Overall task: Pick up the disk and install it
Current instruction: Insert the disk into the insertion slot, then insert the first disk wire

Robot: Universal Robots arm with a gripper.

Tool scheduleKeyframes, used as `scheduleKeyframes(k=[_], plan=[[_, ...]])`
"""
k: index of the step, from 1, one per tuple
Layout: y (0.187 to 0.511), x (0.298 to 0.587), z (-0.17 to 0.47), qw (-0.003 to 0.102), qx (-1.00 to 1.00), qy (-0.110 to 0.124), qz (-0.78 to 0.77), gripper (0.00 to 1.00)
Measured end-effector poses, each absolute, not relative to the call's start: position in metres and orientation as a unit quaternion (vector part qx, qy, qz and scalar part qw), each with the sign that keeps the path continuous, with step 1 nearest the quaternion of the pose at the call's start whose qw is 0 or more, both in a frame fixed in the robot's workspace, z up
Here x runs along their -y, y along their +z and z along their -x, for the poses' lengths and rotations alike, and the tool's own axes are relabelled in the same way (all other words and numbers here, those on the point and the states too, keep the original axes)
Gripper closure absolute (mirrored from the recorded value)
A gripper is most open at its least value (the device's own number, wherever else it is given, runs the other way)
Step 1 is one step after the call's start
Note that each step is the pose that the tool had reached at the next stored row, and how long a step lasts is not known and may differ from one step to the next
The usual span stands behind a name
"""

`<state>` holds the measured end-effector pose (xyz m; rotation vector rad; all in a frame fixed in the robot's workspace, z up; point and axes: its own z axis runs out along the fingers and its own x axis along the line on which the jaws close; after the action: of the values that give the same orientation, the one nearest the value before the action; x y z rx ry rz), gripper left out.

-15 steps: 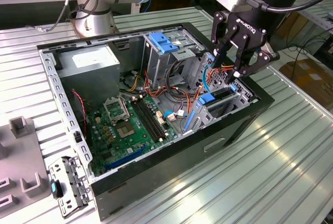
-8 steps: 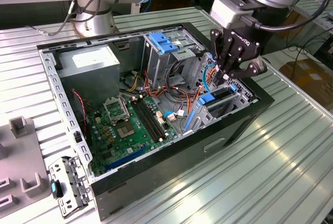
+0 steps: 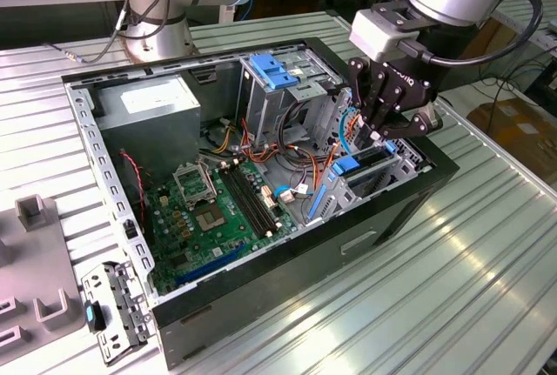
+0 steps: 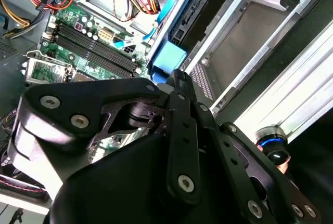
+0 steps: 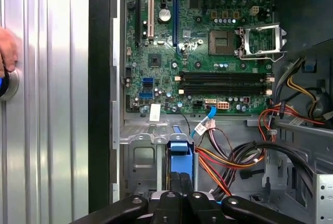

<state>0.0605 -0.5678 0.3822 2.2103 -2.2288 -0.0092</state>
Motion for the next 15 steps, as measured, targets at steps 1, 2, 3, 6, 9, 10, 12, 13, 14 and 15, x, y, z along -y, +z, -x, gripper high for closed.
scheduleKeyframes(k=[1, 2, 3, 6, 9, 10, 12, 13, 14, 15], plan=[[0.3822, 0.5678, -0.0605, 0.001, 0.71, -0.003, -0.704, 0.89], [0.3822, 0.5678, -0.0605, 0.001, 0.71, -0.002, -0.704, 0.89], [0.3822, 0.5678, -0.0605, 0.001, 0.71, -0.002, -0.704, 0.89], [0.3822, 0.5678, -0.0605, 0.0, 0.71, -0.002, -0.704, 0.89], [0.3822, 0.5678, -0.0605, -0.001, 0.71, -0.001, -0.704, 0.89], [0.3822, 0.5678, -0.0605, -0.001, 0.71, -0.001, -0.704, 0.89], [0.3822, 0.5678, -0.0605, -0.001, 0.71, -0.001, -0.704, 0.89], [0.3822, 0.5678, -0.0605, -0.001, 0.71, -0.001, -0.704, 0.89], [0.3822, 0.5678, -0.0605, -0.001, 0.71, -0.001, -0.704, 0.89], [0.3822, 0.5678, -0.0605, -0.001, 0.71, -0.001, -0.704, 0.89]])
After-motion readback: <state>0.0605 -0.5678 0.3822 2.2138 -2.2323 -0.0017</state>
